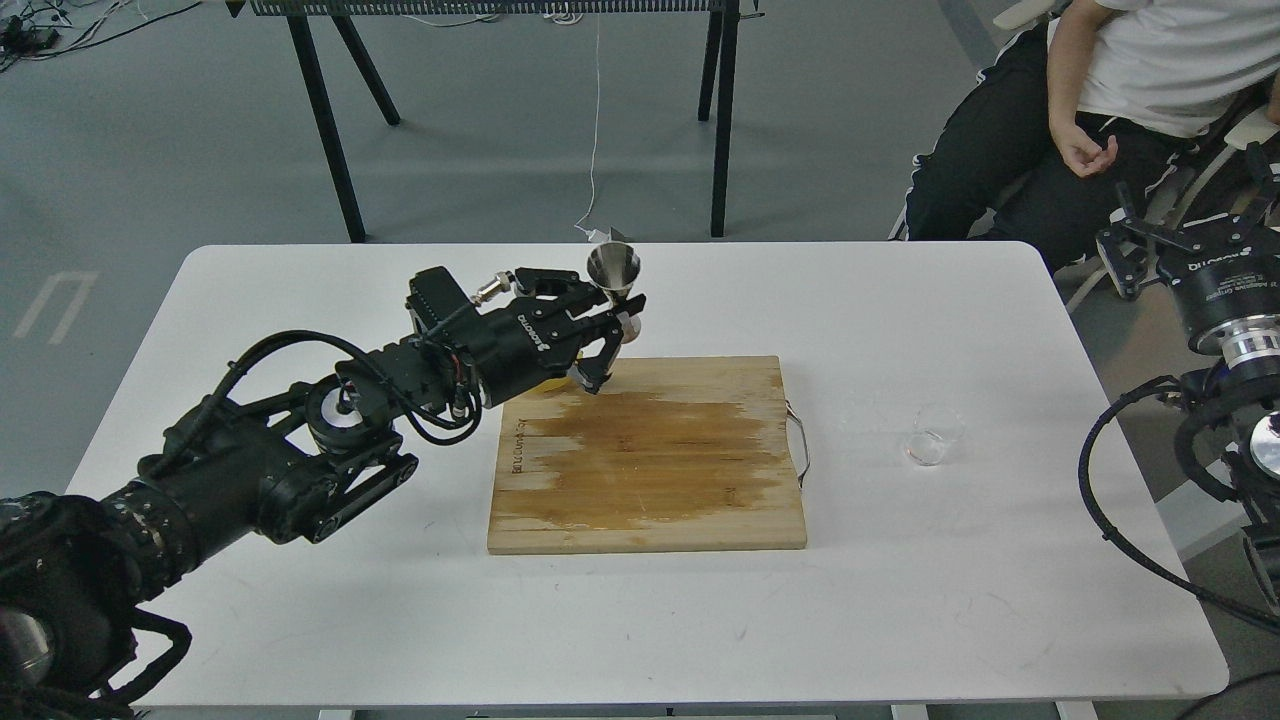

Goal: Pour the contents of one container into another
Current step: 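Lift the jigger with the left gripper and carry it onto the cutting board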

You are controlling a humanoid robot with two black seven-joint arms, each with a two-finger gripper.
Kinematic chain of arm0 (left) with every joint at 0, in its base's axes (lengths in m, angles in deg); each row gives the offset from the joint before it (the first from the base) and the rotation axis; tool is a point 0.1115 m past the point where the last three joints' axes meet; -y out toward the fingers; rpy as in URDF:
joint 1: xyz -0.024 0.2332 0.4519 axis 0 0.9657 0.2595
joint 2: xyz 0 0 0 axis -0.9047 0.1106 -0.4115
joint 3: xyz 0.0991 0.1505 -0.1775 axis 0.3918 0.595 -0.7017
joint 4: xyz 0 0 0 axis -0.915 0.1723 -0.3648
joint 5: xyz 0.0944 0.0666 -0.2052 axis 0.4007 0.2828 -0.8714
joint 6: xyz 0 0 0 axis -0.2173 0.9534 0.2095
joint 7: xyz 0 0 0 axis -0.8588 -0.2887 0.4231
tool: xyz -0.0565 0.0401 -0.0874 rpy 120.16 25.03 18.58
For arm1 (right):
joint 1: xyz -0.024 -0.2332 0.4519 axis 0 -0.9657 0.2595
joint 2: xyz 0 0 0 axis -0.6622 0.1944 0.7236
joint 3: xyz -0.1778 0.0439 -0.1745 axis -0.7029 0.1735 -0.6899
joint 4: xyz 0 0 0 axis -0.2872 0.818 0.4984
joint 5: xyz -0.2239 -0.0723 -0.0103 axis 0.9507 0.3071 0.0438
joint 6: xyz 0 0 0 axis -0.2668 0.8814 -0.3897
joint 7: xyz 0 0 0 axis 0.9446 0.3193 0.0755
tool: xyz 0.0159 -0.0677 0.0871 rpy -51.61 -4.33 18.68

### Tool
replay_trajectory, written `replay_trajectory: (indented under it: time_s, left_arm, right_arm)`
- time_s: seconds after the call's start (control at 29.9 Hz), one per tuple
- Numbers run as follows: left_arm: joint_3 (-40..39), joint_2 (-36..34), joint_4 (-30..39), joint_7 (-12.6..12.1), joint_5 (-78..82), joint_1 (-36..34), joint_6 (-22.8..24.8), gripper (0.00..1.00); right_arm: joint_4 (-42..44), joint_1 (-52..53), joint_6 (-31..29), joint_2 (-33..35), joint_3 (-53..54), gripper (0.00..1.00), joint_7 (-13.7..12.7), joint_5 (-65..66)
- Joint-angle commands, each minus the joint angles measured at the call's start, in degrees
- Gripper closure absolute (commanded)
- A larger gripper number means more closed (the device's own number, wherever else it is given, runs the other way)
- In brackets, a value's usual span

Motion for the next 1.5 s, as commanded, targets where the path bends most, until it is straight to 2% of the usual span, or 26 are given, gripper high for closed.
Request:
replay_trajectory:
  time_s: [0.0,0.1,0.5,0.67,0.84,1.1,1.14,1.17,1.24,1.27,1.37,1.47]
  left_arm:
    - [5.9,4.6,-6.2,-0.3,0.0,0.3,0.0,0.92]
    - [9.2,7.8,-11.0,-0.3,0.0,0.6,0.0,0.92]
    - [9.8,9.3,-11.8,-0.9,0.0,4.4,0.0,0.90]
    - [9.7,10.0,-11.8,-2.9,0.0,4.4,0.0,0.85]
    - [9.7,10.4,-11.8,-2.9,0.0,4.5,0.0,0.74]
    - [9.7,11.0,-11.8,-2.9,0.0,4.5,0.0,0.73]
    - [9.7,11.1,-11.8,-2.9,0.0,4.5,0.0,0.72]
    - [9.7,11.1,-11.8,-2.9,0.0,4.4,0.0,0.66]
    - [9.7,11.1,-11.8,-2.9,0.0,4.5,0.0,0.46]
    - [9.7,11.1,-11.8,-2.9,0.0,4.5,0.0,0.42]
    - [9.7,11.1,-11.7,-2.7,0.0,4.7,0.0,0.40]
    - [9.7,11.0,-11.7,-2.6,0.0,5.1,0.0,0.33]
  right_arm:
    - [0.0,0.0,0.0,0.5,0.7,0.00,0.0,0.0]
    - [-0.1,0.0,0.0,0.6,0.8,0.00,0.0,0.0]
    - [-0.1,0.0,0.0,0.6,0.8,0.00,0.0,-0.1]
    - [-0.1,0.0,0.0,0.7,0.7,0.00,-0.1,-0.1]
    - [-0.1,0.0,0.0,0.7,0.7,0.00,-0.1,-0.1]
    - [-0.1,-0.1,0.0,0.7,0.6,0.00,-0.1,-0.1]
    - [-0.1,-0.1,0.0,0.7,0.6,0.00,-0.1,-0.1]
    - [-0.1,-0.1,0.0,0.7,0.6,0.00,-0.1,-0.1]
    - [-0.1,-0.1,0.0,0.7,0.6,0.00,-0.1,-0.1]
    - [-0.1,-0.1,0.0,0.7,0.6,0.00,-0.1,-0.1]
    - [-0.1,-0.1,0.0,0.7,0.7,0.00,-0.1,-0.1]
    - [-0.1,-0.1,0.0,0.7,0.7,0.00,-0.1,-0.1]
